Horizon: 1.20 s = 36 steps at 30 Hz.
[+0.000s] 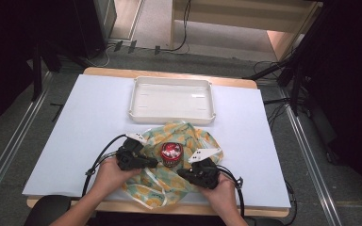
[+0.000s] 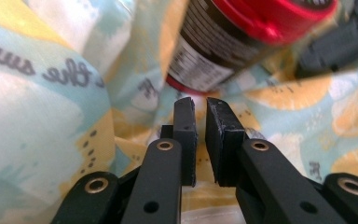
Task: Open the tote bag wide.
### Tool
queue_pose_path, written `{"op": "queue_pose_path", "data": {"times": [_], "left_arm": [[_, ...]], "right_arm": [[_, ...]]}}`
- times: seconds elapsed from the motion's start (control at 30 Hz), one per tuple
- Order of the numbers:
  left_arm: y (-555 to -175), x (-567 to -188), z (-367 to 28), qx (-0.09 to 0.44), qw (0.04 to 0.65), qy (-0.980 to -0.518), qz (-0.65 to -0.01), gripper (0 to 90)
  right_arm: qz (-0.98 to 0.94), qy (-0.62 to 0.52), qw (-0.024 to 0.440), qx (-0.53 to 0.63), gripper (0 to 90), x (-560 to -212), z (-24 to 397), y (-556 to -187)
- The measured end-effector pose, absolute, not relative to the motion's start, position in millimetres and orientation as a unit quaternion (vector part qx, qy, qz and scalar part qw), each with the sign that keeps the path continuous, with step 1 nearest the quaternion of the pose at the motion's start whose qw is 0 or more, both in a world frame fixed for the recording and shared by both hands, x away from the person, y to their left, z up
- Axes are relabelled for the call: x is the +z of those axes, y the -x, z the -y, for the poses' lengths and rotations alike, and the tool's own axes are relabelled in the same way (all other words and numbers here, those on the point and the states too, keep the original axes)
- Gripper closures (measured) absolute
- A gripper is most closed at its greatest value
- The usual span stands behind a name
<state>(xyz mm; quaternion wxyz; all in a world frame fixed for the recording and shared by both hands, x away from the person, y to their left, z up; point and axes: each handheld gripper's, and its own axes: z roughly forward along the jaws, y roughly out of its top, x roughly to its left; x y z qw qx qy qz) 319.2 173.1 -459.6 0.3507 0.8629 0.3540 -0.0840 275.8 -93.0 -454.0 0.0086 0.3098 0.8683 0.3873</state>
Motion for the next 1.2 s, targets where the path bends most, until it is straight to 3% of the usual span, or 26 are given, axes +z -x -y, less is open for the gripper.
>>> {"op": "queue_pose_path", "data": {"times": [0.37,0.6,0.87,1.0,1.07,1.2], "left_arm": [[-296,-465,-180,-0.049,0.362,-0.876,-0.314,84.1],[-293,-465,-183,-0.045,0.357,-0.877,-0.318,89.7],[-294,-461,-194,-0.017,0.338,-0.878,-0.338,90.0],[-298,-460,-198,-0.031,0.337,-0.873,-0.351,90.0],[-298,-459,-195,-0.042,0.342,-0.873,-0.346,90.0],[-296,-452,-190,-0.055,0.358,-0.867,-0.342,89.4]], "right_arm": [[-0.861,-0.372,0.073,0.34,90.0,-469,109,-292],[-0.851,-0.398,0.116,0.323,90.0,-469,127,-295],[-0.857,-0.399,0.142,0.295,90.0,-466,138,-301],[-0.86,-0.393,0.125,0.3,90.0,-464,137,-303],[-0.851,-0.385,0.094,0.345,90.0,-456,139,-303],[-0.849,-0.372,0.098,0.363,90.0,-446,138,-304]]}}
